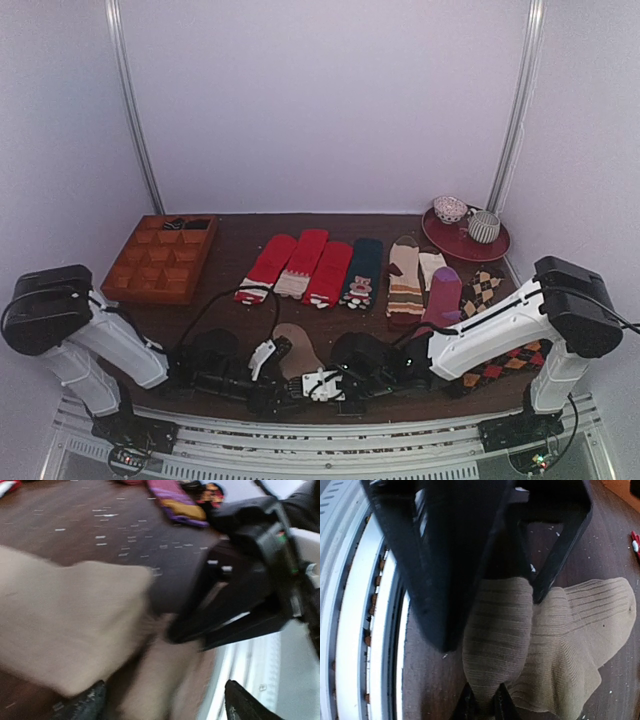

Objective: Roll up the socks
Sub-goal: Roll a pair of socks at the center of the board.

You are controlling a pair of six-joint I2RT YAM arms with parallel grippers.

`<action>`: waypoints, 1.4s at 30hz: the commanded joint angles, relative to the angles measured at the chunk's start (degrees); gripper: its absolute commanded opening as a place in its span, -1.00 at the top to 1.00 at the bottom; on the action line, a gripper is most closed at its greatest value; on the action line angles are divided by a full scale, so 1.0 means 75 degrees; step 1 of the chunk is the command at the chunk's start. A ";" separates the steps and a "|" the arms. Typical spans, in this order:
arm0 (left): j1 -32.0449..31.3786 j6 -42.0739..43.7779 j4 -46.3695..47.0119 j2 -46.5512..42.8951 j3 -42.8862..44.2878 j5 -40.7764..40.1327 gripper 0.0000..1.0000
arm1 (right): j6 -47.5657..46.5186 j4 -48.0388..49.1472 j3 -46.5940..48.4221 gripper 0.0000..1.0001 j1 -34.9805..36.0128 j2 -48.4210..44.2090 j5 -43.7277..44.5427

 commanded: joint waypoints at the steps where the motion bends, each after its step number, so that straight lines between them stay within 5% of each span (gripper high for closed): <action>1: 0.0004 0.0989 -0.3907 -0.1664 -0.0093 -0.2462 -0.70 | 0.1117 -0.2484 0.0550 0.92 -0.0045 0.0091 -0.1266; 3: -0.0320 0.1196 -0.4154 -0.2631 -0.0165 -0.3297 -0.94 | 0.1392 -0.3120 0.0931 0.92 -0.0159 0.0305 -0.1762; 8: -0.1174 0.1664 -0.3734 -0.4363 -0.0629 -0.5059 -0.96 | 0.1833 -0.4299 0.1840 0.92 -0.0587 0.0996 -0.2966; 13: -0.1610 0.2832 -0.2106 -0.5208 -0.1346 -0.4600 -0.91 | 0.2399 -0.5456 0.2860 0.92 -0.1195 0.2007 -0.3619; 18: -0.1644 0.3228 -0.1768 -0.4460 -0.1108 -0.3839 -0.63 | 0.2578 -0.6241 0.3469 0.91 -0.1526 0.2572 -0.3992; 34: -0.2419 0.4178 -0.0617 -0.0919 -0.0033 -0.4358 -0.60 | 0.2576 -0.6598 0.3605 0.91 -0.1914 0.2903 -0.4345; 42: -0.2419 0.3901 -0.0474 -0.0224 0.0075 -0.4320 0.05 | 0.2616 -0.6553 0.3493 0.91 -0.1954 0.2892 -0.4334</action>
